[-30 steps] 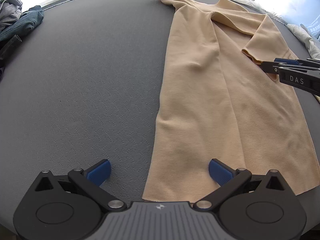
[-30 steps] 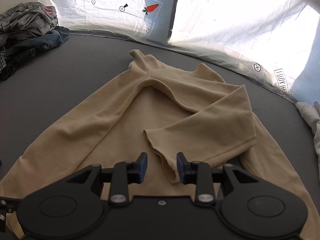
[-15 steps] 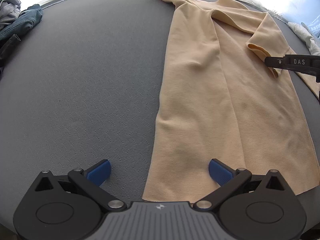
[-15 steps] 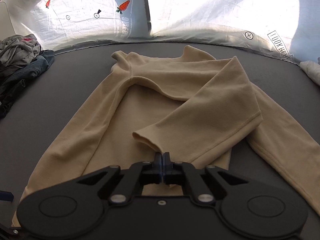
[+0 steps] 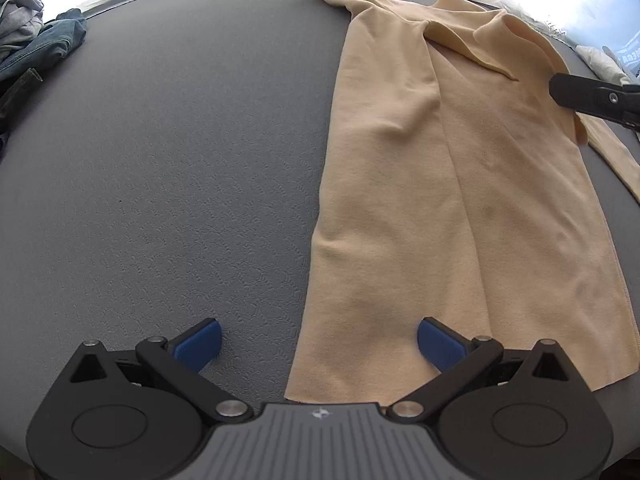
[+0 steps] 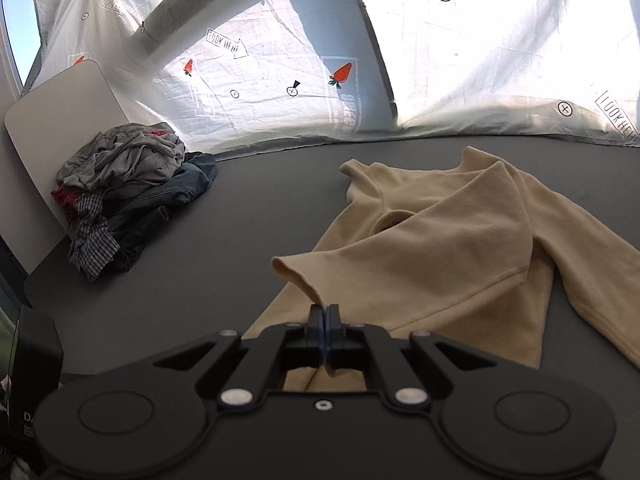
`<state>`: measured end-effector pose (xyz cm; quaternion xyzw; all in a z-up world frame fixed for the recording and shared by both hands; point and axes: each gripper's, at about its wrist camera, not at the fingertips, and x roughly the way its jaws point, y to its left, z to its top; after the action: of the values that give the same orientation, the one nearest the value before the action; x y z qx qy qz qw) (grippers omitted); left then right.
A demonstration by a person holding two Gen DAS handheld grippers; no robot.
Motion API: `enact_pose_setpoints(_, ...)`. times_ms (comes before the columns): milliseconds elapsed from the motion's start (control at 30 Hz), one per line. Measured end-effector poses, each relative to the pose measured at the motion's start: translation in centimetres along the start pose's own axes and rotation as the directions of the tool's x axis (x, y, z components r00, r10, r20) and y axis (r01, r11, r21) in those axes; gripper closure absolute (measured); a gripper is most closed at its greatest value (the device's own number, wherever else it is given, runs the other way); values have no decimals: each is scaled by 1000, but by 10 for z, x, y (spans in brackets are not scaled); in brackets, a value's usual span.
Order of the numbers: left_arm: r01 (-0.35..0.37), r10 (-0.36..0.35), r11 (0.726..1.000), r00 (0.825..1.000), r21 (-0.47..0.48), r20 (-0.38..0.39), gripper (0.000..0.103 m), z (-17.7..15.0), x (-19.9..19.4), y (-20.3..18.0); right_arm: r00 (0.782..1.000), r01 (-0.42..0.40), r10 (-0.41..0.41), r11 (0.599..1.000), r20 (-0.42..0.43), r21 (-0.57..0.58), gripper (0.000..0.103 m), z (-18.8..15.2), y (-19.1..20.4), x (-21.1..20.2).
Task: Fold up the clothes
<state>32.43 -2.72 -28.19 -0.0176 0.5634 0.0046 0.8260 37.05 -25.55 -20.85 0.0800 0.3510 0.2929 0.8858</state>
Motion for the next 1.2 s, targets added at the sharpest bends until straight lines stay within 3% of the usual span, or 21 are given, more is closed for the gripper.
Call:
enact_pose_setpoints(300,2,-2,1000,1000,5,29,0,-6,-3,1,984,-179,180,979,-6,94,102,-15,19,-11)
enact_pose_setpoints(533,-1,1,1000,999,1,41,0,-7,-4,-1,932,-360,356,899,62,251,102,-27,16,-25)
enact_pose_setpoints(800,0,0,1000,999,3,47,0,-6,-5,-3,919,-363,393,834,13,416,102,-50,7,-8)
enact_pose_setpoints(900,0,0,1000,999,4,48,0,-5,-5,-4,916,-355,401,826,-13,437,100,-54,8,-3)
enact_pose_setpoints(1000,1,-1,1000,999,5,48,0,-4,-5,-4,916,-339,400,825,-42,452,94,-56,8,2)
enact_pose_setpoints(1067,2,-2,1000,999,6,48,0,-4,-6,-4,913,-342,406,817,-42,465,81,-57,8,3)
enact_pose_setpoints(1133,3,-3,1000,999,8,49,0,-7,-7,-2,918,-337,396,815,-29,471,80,-56,6,2)
enact_pose_setpoints(1200,4,-4,1000,999,9,50,0,-8,-6,-1,936,-293,351,830,-36,475,80,-56,3,3)
